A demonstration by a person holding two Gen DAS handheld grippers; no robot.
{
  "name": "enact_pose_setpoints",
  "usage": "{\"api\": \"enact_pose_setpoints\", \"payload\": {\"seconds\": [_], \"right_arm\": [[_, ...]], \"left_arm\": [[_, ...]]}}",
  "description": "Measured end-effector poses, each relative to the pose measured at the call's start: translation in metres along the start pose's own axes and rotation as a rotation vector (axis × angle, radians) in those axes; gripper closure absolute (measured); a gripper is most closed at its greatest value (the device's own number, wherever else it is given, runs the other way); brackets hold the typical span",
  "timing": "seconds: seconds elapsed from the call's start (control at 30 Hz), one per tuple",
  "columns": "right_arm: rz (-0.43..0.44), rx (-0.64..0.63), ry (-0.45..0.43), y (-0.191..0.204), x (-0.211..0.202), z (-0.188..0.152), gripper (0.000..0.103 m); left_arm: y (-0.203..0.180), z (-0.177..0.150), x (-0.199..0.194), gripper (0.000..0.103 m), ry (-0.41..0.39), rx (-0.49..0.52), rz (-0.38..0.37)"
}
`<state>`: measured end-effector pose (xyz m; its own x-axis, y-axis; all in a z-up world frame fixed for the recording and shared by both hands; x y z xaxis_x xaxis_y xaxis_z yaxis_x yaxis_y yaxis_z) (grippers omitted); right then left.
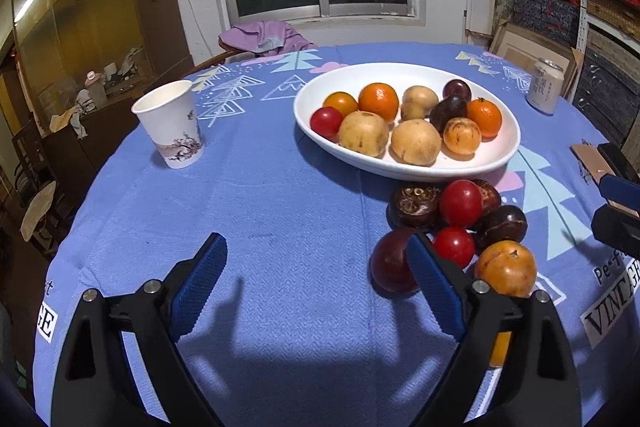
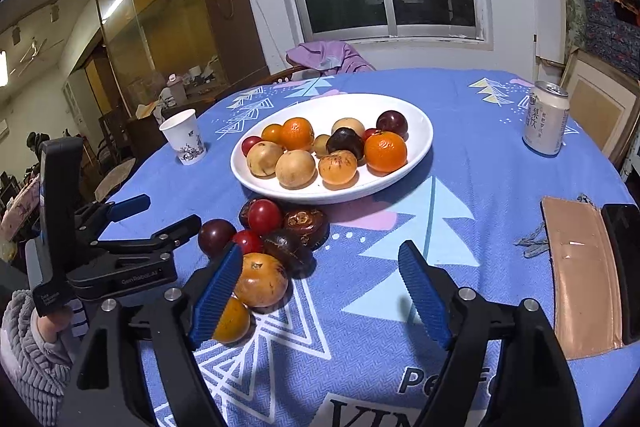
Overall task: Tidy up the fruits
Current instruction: 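Move both open grippers back toward the remaining fruit pile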
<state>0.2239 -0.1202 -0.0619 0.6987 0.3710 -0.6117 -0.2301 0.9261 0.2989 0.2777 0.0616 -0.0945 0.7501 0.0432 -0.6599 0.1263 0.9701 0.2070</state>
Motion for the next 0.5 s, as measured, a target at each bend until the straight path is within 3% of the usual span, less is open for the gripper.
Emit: {"api": "enact_pose_setpoints", "payload": {"seconds": [0.27,0.5], "right_arm": [[-0.006,-0.002,0.011,0.000,0.001,-0.001,0.020],[-0.015,0.003,0.019,-0.003,0.004,-0.002,0.020]], "left_arm": [[-0.012,0.002,0.008,0.012,0.001,0.020,-0.037],[-0.029,0.000,0.019,0.012,0.044,0.043,-0.117]]}}
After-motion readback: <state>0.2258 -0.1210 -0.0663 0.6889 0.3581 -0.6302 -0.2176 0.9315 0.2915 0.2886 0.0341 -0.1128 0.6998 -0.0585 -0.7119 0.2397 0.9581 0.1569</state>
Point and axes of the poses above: each gripper's, at about its wrist camera, not at the fingertips, and x roughly the way its jaws point, y to its left, z to its top, the point moved 10 cm from there along x, roughly the way its jaws point, and after that the axes turned 9 degrees about x, right-handed, at the moved point
